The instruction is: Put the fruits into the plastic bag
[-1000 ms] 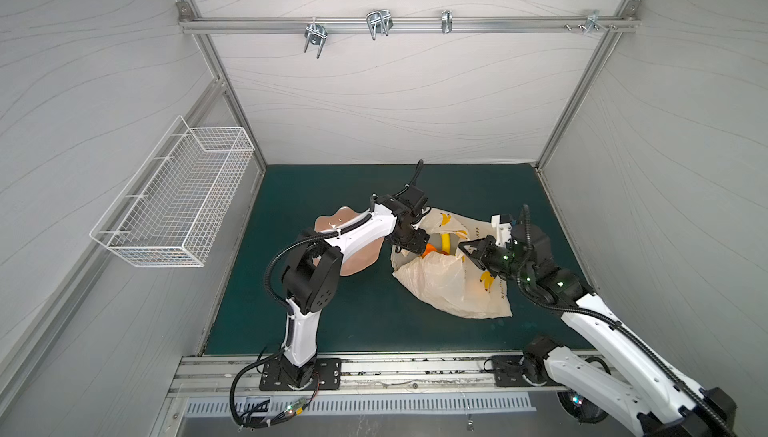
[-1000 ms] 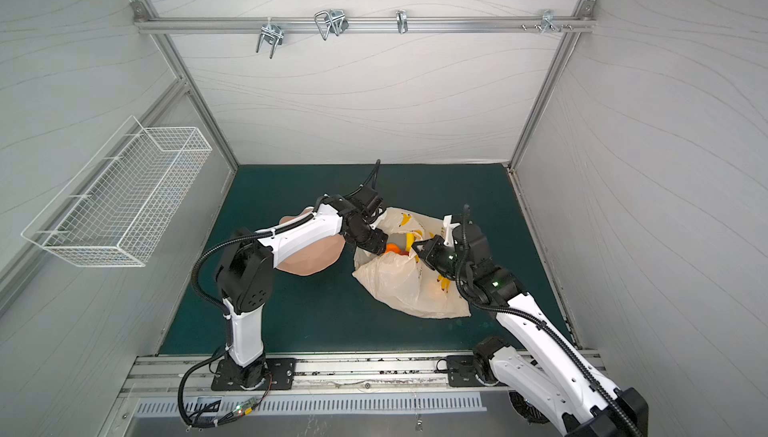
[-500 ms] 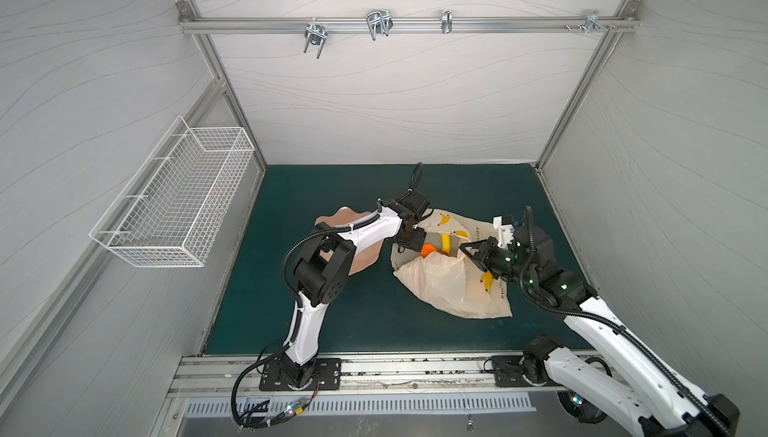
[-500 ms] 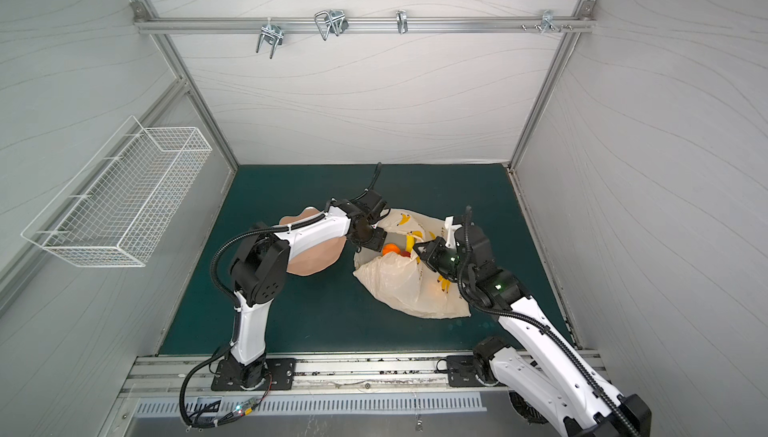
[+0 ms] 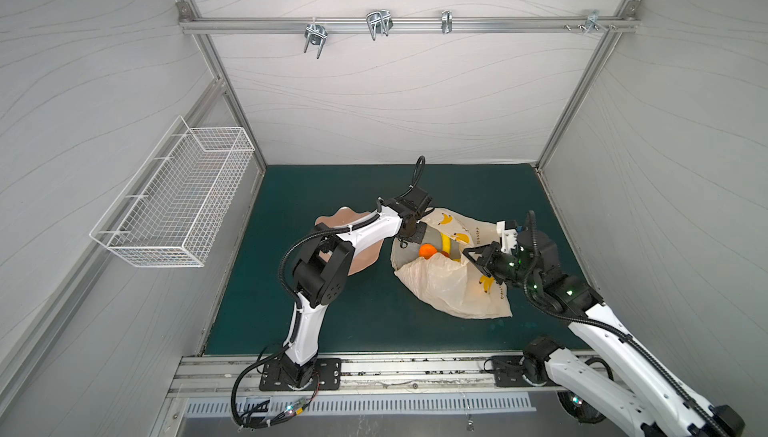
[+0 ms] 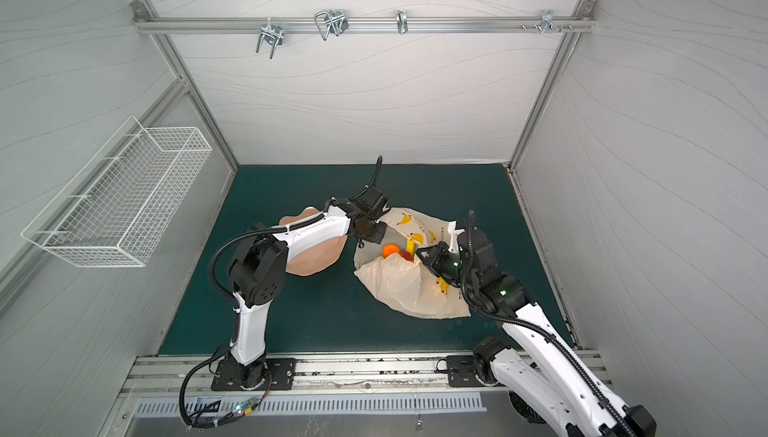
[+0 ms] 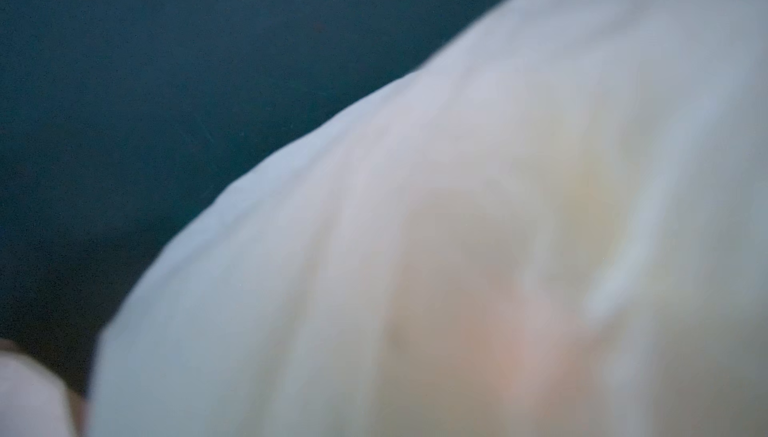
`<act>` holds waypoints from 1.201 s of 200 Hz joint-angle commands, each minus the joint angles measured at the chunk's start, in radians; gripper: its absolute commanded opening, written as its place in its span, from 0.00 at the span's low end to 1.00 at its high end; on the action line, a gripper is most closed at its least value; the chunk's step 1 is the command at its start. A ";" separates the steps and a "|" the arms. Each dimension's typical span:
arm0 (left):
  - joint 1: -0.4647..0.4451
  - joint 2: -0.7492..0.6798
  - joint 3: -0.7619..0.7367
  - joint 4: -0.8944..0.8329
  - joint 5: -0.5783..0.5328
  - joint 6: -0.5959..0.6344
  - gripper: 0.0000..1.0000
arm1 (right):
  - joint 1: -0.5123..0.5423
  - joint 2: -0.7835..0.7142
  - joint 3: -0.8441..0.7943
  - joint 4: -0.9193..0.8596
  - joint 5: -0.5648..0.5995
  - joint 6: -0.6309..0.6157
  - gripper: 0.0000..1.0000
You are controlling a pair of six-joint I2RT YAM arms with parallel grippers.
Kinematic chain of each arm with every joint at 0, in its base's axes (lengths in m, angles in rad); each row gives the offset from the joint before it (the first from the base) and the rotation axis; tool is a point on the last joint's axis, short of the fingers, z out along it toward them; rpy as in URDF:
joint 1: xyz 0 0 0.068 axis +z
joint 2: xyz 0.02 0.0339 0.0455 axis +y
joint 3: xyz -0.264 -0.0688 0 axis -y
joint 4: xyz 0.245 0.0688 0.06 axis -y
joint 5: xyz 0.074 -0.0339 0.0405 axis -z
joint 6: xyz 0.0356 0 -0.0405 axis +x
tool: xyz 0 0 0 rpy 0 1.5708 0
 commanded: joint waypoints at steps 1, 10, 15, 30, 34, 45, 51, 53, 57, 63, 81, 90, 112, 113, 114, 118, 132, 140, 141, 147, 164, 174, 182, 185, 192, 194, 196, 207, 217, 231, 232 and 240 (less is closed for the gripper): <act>0.029 -0.074 0.043 0.009 -0.033 0.009 0.00 | -0.005 -0.037 -0.015 -0.065 0.001 -0.021 0.00; 0.034 -0.092 0.042 0.012 -0.035 0.012 0.00 | -0.005 -0.049 -0.022 -0.079 -0.003 -0.024 0.00; 0.036 -0.099 0.040 0.012 -0.035 0.014 0.00 | -0.005 -0.056 -0.026 -0.087 -0.004 -0.027 0.00; 0.038 -0.120 0.036 0.016 -0.025 0.022 0.00 | -0.005 -0.083 -0.034 -0.124 0.004 -0.035 0.00; 0.040 -0.124 0.037 0.015 -0.020 0.024 0.00 | -0.005 -0.091 -0.036 -0.134 0.010 -0.037 0.00; 0.039 -0.140 0.035 0.017 0.001 0.032 0.00 | -0.006 -0.110 -0.039 -0.161 0.020 -0.046 0.00; 0.039 -0.151 0.030 0.020 0.013 0.037 0.00 | -0.005 -0.122 -0.040 -0.179 0.030 -0.053 0.00; 0.040 -0.155 0.028 0.021 0.015 0.038 0.00 | -0.005 -0.125 -0.039 -0.185 0.033 -0.056 0.00; 0.039 -0.161 0.027 0.025 0.019 0.039 0.00 | -0.006 -0.131 -0.037 -0.204 0.040 -0.063 0.00; 0.039 -0.171 0.023 0.024 0.030 0.043 0.00 | -0.005 -0.143 -0.032 -0.231 0.054 -0.075 0.03; 0.040 -0.198 0.025 0.010 0.079 0.063 0.00 | -0.006 -0.173 -0.008 -0.300 0.095 -0.113 0.19; 0.040 -0.211 0.024 0.001 0.098 0.073 0.00 | -0.006 -0.183 0.013 -0.336 0.117 -0.139 0.32; 0.044 -0.235 0.025 -0.028 0.153 0.096 0.00 | -0.007 -0.168 0.104 -0.437 0.172 -0.216 0.59; 0.044 -0.236 0.024 -0.028 0.155 0.097 0.00 | -0.007 -0.167 0.106 -0.441 0.174 -0.220 0.60; 0.043 -0.237 0.024 -0.030 0.156 0.098 0.00 | -0.007 -0.166 0.110 -0.446 0.177 -0.222 0.61; 0.044 -0.242 0.023 -0.033 0.162 0.098 0.00 | -0.007 -0.157 0.132 -0.462 0.181 -0.239 0.63; 0.046 -0.256 0.020 -0.049 0.188 0.098 0.00 | -0.007 -0.126 0.218 -0.508 0.182 -0.292 0.69; 0.045 -0.261 0.021 -0.060 0.206 0.098 0.00 | -0.007 -0.106 0.268 -0.525 0.170 -0.317 0.70; 0.045 -0.263 0.020 -0.062 0.208 0.098 0.00 | -0.007 -0.105 0.275 -0.526 0.167 -0.320 0.71; 0.046 -0.266 0.022 -0.071 0.218 0.097 0.00 | -0.006 -0.088 0.310 -0.532 0.149 -0.334 0.71; 0.046 -0.277 0.018 -0.087 0.233 0.092 0.00 | -0.001 -0.031 0.405 -0.532 0.058 -0.367 0.73; 0.048 -0.284 0.016 -0.094 0.240 0.092 0.00 | 0.014 0.017 0.459 -0.523 -0.018 -0.379 0.73; 0.050 -0.288 0.015 -0.100 0.251 0.089 0.00 | 0.043 0.063 0.497 -0.516 -0.063 -0.383 0.73; 0.051 -0.289 0.016 -0.103 0.256 0.088 0.00 | 0.060 0.080 0.510 -0.512 -0.077 -0.381 0.73; 0.054 -0.292 0.015 -0.110 0.268 0.085 0.00 | 0.114 0.127 0.542 -0.502 -0.082 -0.375 0.73; 0.054 -0.292 0.016 -0.111 0.272 0.082 0.00 | 0.128 0.139 0.552 -0.501 -0.081 -0.374 0.73; 0.056 -0.293 0.015 -0.112 0.276 0.081 0.00 | 0.151 0.157 0.561 -0.501 -0.077 -0.373 0.73; 0.061 -0.299 0.011 -0.119 0.292 0.071 0.00 | 0.261 0.251 0.634 -0.523 -0.030 -0.378 0.73; 0.064 -0.302 0.005 -0.121 0.297 0.063 0.00 | 0.351 0.343 0.716 -0.582 0.027 -0.384 0.73; 0.072 -0.303 0.001 -0.129 0.310 0.053 0.00 | 0.414 0.461 0.791 -0.662 0.072 -0.370 0.71; 0.072 -0.302 0.001 -0.130 0.311 0.053 0.00 | 0.416 0.467 0.795 -0.664 0.074 -0.370 0.71; 0.079 -0.302 -0.002 -0.133 0.317 0.046 0.00 | 0.438 0.510 0.813 -0.683 0.092 -0.355 0.70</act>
